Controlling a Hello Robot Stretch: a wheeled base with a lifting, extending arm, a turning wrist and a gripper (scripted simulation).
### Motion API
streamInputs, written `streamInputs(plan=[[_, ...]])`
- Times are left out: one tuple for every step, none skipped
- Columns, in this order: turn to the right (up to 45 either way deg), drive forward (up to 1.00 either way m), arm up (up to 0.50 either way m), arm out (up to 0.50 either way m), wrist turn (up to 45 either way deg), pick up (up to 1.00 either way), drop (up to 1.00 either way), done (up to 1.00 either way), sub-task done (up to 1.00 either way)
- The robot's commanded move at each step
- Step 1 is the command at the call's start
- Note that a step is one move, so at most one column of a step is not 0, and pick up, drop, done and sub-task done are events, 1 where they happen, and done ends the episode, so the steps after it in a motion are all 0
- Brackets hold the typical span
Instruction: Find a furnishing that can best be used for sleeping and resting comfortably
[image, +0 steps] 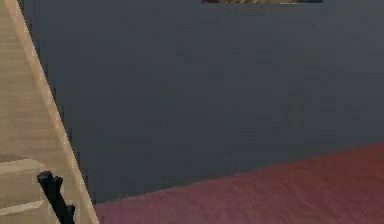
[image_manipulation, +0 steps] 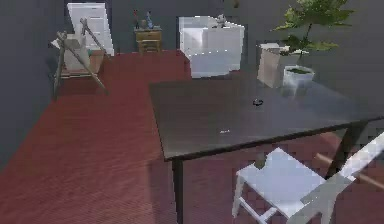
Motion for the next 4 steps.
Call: streamInputs(plan=[[-45.0, 0.0, 0.0, 0.0, 0.0, 0.0, 0.0, 0.0, 0.0], [-45.0, 0.0, 0.0, 0.0, 0.0, 0.0, 0.0, 0.0, 0.0], [-15.0, 0.0, 0.0, 0.0, 0.0, 0.0, 0.0, 0.0, 0.0], [0.0, 1.0, 0.0, 0.0, 0.0, 0.0, 0.0, 0.0, 0.0]])
